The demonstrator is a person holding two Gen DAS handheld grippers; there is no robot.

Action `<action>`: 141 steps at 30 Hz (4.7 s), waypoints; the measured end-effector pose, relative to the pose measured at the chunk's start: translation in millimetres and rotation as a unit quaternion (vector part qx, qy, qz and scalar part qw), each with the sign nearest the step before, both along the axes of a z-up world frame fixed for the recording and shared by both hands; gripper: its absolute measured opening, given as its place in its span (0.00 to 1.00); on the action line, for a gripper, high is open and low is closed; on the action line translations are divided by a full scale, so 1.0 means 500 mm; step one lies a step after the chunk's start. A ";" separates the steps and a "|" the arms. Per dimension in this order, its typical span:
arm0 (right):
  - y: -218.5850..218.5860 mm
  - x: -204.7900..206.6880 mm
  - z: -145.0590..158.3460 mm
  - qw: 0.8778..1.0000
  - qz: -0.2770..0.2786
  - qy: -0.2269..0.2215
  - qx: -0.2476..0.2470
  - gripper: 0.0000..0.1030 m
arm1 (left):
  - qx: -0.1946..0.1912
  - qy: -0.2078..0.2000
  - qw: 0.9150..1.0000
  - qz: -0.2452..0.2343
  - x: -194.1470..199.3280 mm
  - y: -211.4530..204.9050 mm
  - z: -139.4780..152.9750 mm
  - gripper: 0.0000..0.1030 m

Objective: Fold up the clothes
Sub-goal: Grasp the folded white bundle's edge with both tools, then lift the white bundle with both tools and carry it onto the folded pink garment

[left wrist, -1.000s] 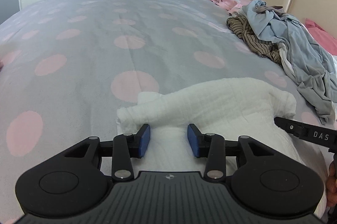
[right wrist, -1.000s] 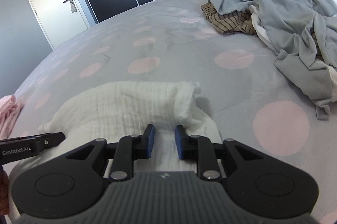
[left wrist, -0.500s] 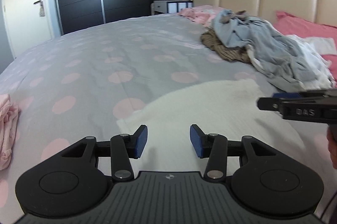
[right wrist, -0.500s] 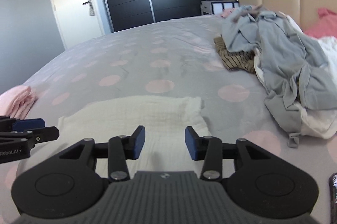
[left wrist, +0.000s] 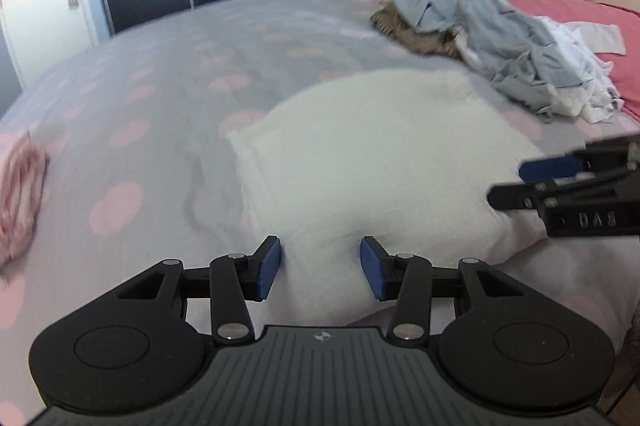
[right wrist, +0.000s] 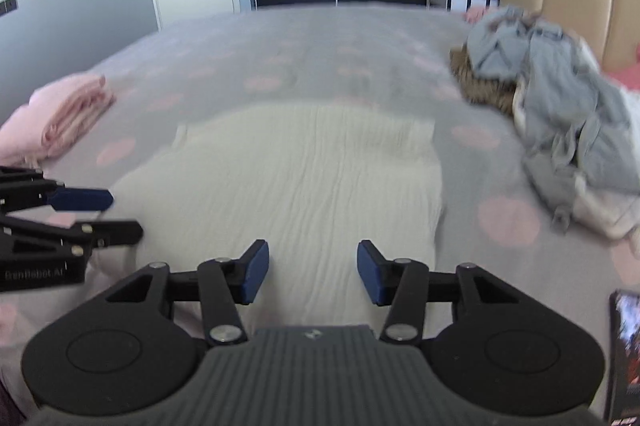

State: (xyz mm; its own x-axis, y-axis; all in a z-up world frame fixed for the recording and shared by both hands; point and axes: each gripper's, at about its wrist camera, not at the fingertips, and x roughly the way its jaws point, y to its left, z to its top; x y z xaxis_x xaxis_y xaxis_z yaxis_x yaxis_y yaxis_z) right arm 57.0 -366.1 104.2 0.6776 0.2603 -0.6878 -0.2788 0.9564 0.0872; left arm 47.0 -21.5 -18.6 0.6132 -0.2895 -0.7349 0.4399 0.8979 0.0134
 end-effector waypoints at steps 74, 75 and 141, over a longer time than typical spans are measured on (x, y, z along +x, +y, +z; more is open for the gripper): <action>-0.106 0.196 -0.030 0.956 -0.016 0.068 0.286 0.28 | -0.246 0.047 0.968 -0.006 0.180 0.055 -0.009 0.31; -0.106 0.194 -0.022 0.955 -0.015 0.065 0.290 0.28 | -0.251 0.042 0.967 -0.002 0.178 0.060 -0.001 0.31; 0.831 0.548 0.038 0.887 0.179 0.158 0.395 0.71 | -0.255 -0.066 0.917 0.298 0.348 1.079 0.103 0.50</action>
State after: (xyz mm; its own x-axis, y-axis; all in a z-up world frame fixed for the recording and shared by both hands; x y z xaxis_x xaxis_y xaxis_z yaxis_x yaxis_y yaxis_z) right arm 331.0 49.4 123.0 0.2610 0.9049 -0.3363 -0.3949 0.4180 0.8181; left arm 220.8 518.1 33.1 0.8485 -0.1584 -0.5049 -0.1070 0.8831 -0.4569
